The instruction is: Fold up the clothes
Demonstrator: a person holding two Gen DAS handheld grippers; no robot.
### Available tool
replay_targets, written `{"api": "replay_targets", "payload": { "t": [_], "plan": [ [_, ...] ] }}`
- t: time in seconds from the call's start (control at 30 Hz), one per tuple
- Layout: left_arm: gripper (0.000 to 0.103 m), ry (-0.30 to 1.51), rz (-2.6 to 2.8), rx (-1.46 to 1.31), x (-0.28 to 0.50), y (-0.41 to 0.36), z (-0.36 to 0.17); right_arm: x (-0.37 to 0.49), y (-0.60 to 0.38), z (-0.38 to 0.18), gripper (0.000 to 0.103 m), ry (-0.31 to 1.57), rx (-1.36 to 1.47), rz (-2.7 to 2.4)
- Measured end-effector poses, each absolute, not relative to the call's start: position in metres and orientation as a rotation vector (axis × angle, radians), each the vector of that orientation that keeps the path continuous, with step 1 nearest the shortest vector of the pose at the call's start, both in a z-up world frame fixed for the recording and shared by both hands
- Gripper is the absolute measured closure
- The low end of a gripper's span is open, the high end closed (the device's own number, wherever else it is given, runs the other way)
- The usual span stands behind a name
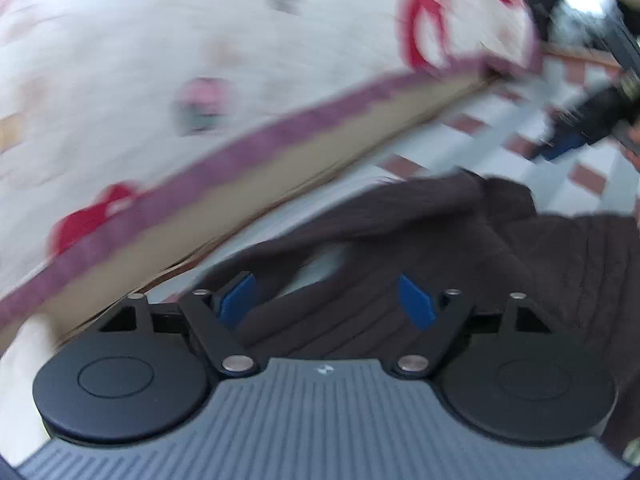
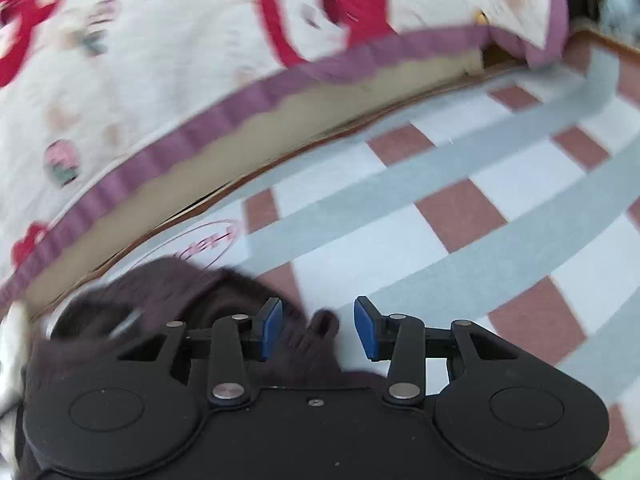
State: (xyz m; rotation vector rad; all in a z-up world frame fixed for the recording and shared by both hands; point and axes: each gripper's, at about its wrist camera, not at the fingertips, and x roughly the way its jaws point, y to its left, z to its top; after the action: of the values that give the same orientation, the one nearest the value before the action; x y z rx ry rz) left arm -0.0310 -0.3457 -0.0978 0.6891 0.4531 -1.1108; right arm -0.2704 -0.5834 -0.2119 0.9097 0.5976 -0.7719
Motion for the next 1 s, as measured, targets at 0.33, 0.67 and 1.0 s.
{"api": "replay_targets", "payload": {
  "t": [0.33, 0.67, 1.0],
  "plan": [
    [0.024, 0.635, -1.248, 0.468, -0.051, -0.454, -0.131, -0.291, -0.595, -0.254, 0.043, 0.536, 1.282, -0.596],
    [0.095, 0.94, -1.215, 0.2, 0.012, -0.505, -0.161, -0.274, -0.6, -0.267, 0.038, 0.61, 1.212, -0.652],
    [0.096, 0.828, -1.169, 0.074, 0.036, -0.495, -0.132, -0.248, -0.589, -0.262, 0.031, 0.715, 1.025, -0.644]
  ]
}}
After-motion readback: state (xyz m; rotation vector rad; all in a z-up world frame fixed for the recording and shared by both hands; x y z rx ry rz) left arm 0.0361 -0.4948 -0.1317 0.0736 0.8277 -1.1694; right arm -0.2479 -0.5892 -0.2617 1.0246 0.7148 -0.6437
